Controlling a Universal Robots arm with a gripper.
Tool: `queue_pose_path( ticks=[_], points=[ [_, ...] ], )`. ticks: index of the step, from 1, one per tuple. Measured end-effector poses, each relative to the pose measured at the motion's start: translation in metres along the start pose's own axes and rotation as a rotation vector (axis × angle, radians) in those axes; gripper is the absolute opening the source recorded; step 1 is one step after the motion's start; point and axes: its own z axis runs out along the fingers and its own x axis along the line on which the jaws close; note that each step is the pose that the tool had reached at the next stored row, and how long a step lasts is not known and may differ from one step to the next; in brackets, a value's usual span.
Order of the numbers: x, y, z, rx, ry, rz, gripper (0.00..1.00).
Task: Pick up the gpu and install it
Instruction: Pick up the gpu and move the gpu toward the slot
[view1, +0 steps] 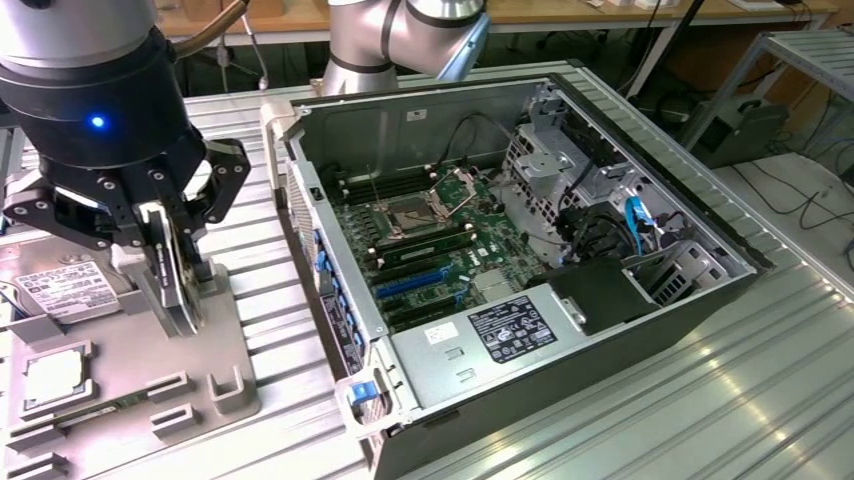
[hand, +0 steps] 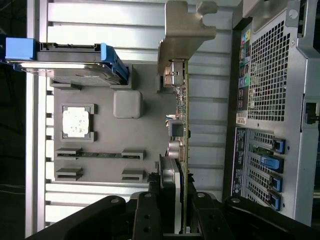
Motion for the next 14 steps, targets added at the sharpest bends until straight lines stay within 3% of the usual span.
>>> queue_pose_path(
  ticks=[14],
  points=[
    [0.0,-0.0021,-0.0093,0.0,0.0,0.0,0.28]
  ],
)
